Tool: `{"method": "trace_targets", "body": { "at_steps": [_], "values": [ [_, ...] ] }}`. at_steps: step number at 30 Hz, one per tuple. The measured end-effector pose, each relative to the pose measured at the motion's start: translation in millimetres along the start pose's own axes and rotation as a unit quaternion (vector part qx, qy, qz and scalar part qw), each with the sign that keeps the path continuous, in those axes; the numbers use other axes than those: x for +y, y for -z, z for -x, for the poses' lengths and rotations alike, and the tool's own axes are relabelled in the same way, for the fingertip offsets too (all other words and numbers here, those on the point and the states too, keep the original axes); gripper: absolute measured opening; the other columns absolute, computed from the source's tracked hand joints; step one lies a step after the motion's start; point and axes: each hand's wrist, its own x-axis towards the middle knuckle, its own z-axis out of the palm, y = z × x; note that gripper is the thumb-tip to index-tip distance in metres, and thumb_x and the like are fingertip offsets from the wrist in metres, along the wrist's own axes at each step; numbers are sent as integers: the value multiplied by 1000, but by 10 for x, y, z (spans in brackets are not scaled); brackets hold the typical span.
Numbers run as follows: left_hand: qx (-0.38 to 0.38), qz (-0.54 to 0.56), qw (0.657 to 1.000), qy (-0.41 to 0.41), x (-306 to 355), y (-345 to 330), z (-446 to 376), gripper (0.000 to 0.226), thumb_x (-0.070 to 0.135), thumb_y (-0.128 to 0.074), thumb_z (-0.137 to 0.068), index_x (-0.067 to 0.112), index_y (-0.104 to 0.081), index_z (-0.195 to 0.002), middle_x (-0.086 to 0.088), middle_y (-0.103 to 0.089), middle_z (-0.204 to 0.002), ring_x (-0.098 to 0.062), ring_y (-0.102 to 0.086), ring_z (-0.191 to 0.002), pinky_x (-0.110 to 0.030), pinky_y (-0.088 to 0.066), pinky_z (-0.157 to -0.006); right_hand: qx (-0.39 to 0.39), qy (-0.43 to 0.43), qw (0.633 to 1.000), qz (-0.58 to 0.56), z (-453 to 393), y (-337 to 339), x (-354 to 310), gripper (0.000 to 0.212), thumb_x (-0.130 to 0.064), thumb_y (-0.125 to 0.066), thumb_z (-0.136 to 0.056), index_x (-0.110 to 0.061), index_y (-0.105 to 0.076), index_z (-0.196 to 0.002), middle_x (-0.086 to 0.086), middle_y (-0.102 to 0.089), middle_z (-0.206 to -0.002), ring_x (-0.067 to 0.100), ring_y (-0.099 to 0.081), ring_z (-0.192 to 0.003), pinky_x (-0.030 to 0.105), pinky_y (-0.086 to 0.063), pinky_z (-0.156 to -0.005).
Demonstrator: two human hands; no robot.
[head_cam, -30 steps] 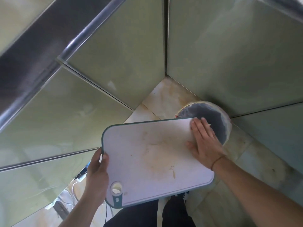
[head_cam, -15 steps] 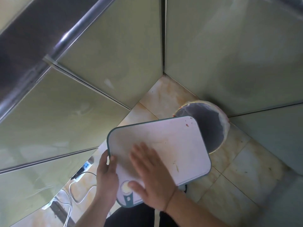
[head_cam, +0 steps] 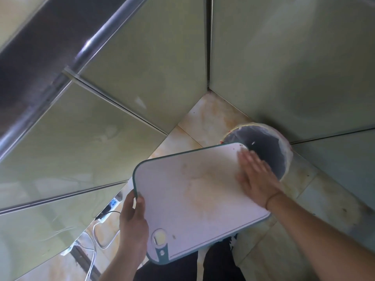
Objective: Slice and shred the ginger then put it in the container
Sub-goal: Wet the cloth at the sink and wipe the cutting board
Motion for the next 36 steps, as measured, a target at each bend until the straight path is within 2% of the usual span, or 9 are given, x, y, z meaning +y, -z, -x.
{"method": "trace_targets", "body": {
  "at_steps": [4, 7, 11, 16, 21, 24, 27, 31, 36],
  "values": [
    [20, -12, 1000, -2, 56, 44, 3, 26, 25, -41, -110, 33, -61, -96, 14, -65, -82, 8, -56, -61, -20, -42, -59, 25, -195, 980, -30, -230, 198, -11, 64, -44, -22, -99, -8, -16, -152, 10, -8, -161, 28, -2, -149, 44, -9, -121],
    [29, -13, 999, -1, 67, -2, 40, 22, 26, -40, -110, 30, -60, -101, 10, -63, -88, 2, -56, -70, -20, -40, -60, 82, -32, 994, -58, -97, 268, -525, 73, -48, -21, -93, -1, -25, -148, 20, -21, -157, 37, -14, -146, 45, -13, -120],
    [25, -16, 1000, -3, 35, -102, 60, 19, 26, -41, -109, 26, -61, -108, 6, -64, -89, -14, -57, -78, -27, -42, -64, 40, 190, 977, -85, 224, 135, -1364, 67, -52, -23, -97, -15, -18, -153, 6, -8, -162, 27, 1, -149, 46, -10, -121],
    [7, 3, 1000, -2, 14, -211, 79, 24, 24, -43, -109, 34, -64, -100, 9, -70, -90, -12, -62, -80, -30, -46, -69, 40, 236, 971, -21, 222, -21, -1284, 64, -52, -22, -98, -24, -11, -154, 0, -1, -162, 26, 3, -149, 47, -7, -120],
    [9, 11, 1000, 12, -15, -185, 57, 23, 24, -43, -109, 33, -64, -102, 14, -70, -93, -4, -64, -83, -25, -46, -70, 15, -54, 998, -31, -75, -44, -206, 64, -52, -12, -94, -29, -2, -154, -6, 3, -162, 22, 2, -149, 47, -13, -120],
    [18, 10, 1000, 15, -65, -129, 18, 23, 26, -43, -109, 25, -64, -117, 4, -69, -106, -18, -61, -94, -29, -46, -77, 21, -266, 959, -98, -217, 89, -6, 70, -52, -13, -95, -13, -17, -153, 8, -8, -162, 29, -4, -148, 47, -9, -120],
    [26, 10, 999, 21, -113, -121, -23, 25, 29, -42, -109, 24, -62, -124, 0, -68, -112, -24, -62, -102, -37, -49, -86, 96, -94, 986, -103, -146, 250, -516, 77, -54, -18, -91, -4, -24, -150, 16, -18, -158, 35, -12, -147, 49, -15, -119],
    [32, 26, 999, 10, -45, -197, -26, 23, 27, -42, -109, 33, -64, -110, 9, -71, -97, -19, -63, -93, -33, -49, -79, 62, 209, 970, -107, 332, 254, -1498, 69, -52, -24, -97, -12, -15, -153, 7, -7, -162, 27, 0, -149, 41, -7, -121],
    [18, 39, 999, 7, 11, -250, -32, 25, 21, -42, -109, 32, -65, -111, 11, -71, -95, -16, -64, -92, -30, -48, -76, 28, 277, 960, 12, 465, 1, -1453, 66, -55, -12, -98, -21, -6, -154, 2, 2, -162, 27, 2, -149, 47, -7, -117]
  ]
}}
